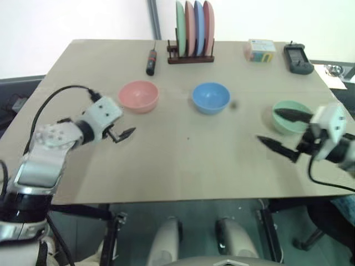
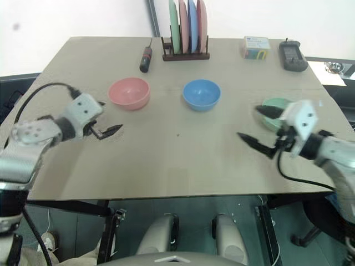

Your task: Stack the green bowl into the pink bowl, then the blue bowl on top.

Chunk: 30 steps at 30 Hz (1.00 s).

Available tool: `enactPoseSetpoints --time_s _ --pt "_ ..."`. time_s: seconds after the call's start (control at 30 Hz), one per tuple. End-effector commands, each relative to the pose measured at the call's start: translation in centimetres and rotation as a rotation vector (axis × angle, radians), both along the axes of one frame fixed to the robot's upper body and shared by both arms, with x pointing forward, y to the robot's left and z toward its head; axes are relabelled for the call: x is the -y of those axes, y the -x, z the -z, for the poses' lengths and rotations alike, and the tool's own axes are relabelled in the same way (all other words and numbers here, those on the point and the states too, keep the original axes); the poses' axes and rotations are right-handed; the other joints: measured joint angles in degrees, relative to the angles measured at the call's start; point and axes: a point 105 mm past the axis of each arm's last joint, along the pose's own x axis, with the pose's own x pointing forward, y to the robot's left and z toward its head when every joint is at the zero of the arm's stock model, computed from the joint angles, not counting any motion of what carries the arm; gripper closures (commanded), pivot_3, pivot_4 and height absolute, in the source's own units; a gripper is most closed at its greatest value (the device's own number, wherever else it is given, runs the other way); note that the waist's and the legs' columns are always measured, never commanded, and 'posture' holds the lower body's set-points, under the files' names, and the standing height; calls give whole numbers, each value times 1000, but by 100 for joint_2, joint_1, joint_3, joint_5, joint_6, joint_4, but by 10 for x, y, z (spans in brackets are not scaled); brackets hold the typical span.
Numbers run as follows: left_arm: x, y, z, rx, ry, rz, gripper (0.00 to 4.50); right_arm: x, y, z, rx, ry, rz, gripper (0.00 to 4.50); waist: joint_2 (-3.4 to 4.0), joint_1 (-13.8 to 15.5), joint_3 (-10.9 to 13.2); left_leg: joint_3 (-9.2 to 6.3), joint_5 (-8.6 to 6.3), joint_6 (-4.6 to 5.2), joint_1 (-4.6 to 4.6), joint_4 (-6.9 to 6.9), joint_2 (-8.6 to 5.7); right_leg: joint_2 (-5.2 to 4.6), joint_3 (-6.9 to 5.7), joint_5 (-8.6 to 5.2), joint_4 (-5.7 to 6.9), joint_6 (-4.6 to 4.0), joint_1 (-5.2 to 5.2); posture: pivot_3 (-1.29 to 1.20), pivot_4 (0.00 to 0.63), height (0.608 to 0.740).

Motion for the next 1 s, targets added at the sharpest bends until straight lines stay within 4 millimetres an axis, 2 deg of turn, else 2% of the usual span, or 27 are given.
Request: enactPoseSetpoints --time_s 0.03,0.17,0.27,0.33,0.47,0.53,0.67,0.73,0.87,1.0 --pt "18 -18 -3 22 -104 -12 0 -26 -2 0 54 24 -91 41 0 11 0 -4 0 0 -3 1 -4 0 0 12 0 14 1 0 150 740" --pt "34 -37 8 -31 -155 -56 0 -46 -14 2 89 31 -122 41 -1 3 1 -3 0 0 -13 -1 -6 -2 0 26 -8 -1 -5 0 150 740" --pt "38 -45 14 -62 -184 -72 822 -55 -21 1 105 18 -121 0 0 -13 2 -6 0 0 -14 -4 -5 2 -1 26 -2 -1 -13 0 150 740" --pt "37 -48 15 -64 -208 -73 1893 -57 -24 3 110 26 -121 0 0 -22 3 -8 0 0 -14 -4 -3 4 -1 26 4 -2 -16 0 150 740" --pt "37 -51 16 -71 -203 -73 3353 -54 -25 5 116 32 -106 0 0 -11 3 -8 0 1 -14 -3 -2 4 -1 26 12 -2 -19 0 150 740" --pt "36 -53 17 -74 -206 -74 4491 -50 -24 8 113 41 -96 0 0 -3 3 -8 0 0 -14 0 -2 4 -1 26 17 -2 -19 0 150 740" --pt "38 -55 16 -75 -195 -63 4491 -42 -23 11 107 56 -74 0 -1 5 3 -9 0 1 -14 13 -4 2 -1 26 32 -2 -18 0 150 740" --pt "47 -51 13 -84 -162 -21 4491 -39 -24 11 109 59 -63 0 -1 -2 3 -9 0 1 -12 17 -4 2 -1 26 42 -2 -19 0 150 740" --pt "67 -30 10 -135 -129 153 4491 -35 -27 6 118 30 -35 0 -2 -7 4 -10 1 0 -8 19 -4 4 0 25 58 -3 -21 0 150 740" --pt "74 -13 10 -159 -147 260 4491 -35 -30 -2 118 -31 -22 0 -2 -34 4 -8 0 0 -6 19 -3 3 4 25 58 -3 -21 0 150 740"
